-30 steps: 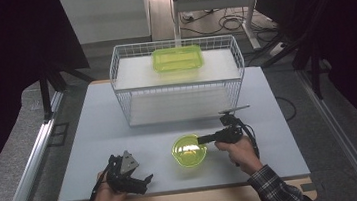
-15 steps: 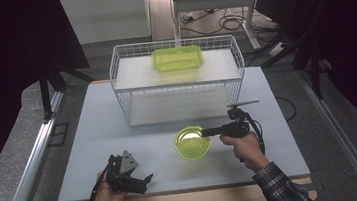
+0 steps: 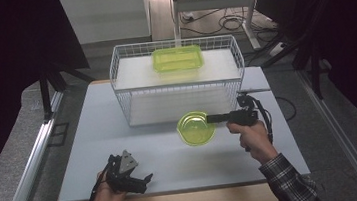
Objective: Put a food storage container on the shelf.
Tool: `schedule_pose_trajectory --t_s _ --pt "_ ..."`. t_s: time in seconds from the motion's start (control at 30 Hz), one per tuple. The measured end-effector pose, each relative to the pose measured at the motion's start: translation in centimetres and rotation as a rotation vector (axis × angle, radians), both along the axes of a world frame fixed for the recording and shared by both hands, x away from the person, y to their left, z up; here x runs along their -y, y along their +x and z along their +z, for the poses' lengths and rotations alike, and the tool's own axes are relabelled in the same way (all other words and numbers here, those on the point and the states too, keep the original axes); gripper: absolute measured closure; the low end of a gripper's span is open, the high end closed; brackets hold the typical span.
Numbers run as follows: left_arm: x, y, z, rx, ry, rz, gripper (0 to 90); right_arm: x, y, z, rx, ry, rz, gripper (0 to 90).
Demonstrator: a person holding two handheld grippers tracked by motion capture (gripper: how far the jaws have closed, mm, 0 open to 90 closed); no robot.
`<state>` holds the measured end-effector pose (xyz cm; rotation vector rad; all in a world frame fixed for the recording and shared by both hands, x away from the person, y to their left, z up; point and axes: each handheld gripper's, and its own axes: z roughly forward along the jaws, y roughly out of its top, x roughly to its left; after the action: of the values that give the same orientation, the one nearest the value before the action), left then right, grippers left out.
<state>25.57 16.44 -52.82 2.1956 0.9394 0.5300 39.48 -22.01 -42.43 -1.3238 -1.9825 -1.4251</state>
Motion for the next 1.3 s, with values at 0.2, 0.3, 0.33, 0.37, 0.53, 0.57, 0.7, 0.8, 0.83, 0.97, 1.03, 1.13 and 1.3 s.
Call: schedule_pose_trajectory --t_s 0.2,0.3,0.33,0.37,0.53,0.57,0.7,0.8,0.83,0.97,1.03,1.13,1.3 --pt "0.0 0.0 0.0 0.001 0.003 0.000 0.4 0.3 0.4 1.9 0.019 0.013 -0.015 81.5" --pt "0.0 0.0 0.0 0.002 0.003 0.001 0.4 0.4 0.6 3.0 0.037 0.017 -0.020 81.5" --pt "-0.1 0.0 0.0 0.002 0.003 0.002 0.4 0.5 0.7 3.4 0.042 0.019 -0.023 81.5" --pt "-0.1 0.0 0.0 0.003 0.002 0.002 0.4 0.5 0.7 3.7 0.046 0.019 -0.025 81.5" --pt "-0.1 0.0 0.1 0.004 -0.004 0.005 0.4 0.6 1.1 5.1 0.059 0.027 -0.033 81.5" --pt "-0.1 0.0 0.1 0.003 -0.005 0.005 0.4 0.7 1.2 5.4 0.062 0.030 -0.036 81.5" --pt "-0.1 0.0 0.1 0.001 -0.004 0.005 0.4 0.9 1.6 6.6 0.076 0.038 -0.046 81.5" --pt "-0.1 0.0 0.1 0.002 -0.003 0.005 0.4 1.0 1.9 7.6 0.087 0.047 -0.056 81.5" --pt "-0.1 0.0 0.1 0.002 -0.003 0.005 0.4 1.0 2.1 8.0 0.091 0.050 -0.060 81.5" --pt "-0.1 0.0 0.1 0.002 -0.002 0.005 0.4 0.9 2.6 9.1 0.102 0.063 -0.070 81.5" --pt "-0.1 0.0 0.1 0.003 -0.003 0.006 0.4 0.8 2.8 9.5 0.107 0.067 -0.074 81.5" --pt "-0.1 0.0 0.1 0.003 -0.003 0.005 0.4 0.5 3.2 10.3 0.116 0.068 -0.078 81.5" --pt "-0.1 0.0 0.1 0.001 -0.006 0.006 0.4 -0.1 4.1 11.6 0.135 0.071 -0.093 81.5"
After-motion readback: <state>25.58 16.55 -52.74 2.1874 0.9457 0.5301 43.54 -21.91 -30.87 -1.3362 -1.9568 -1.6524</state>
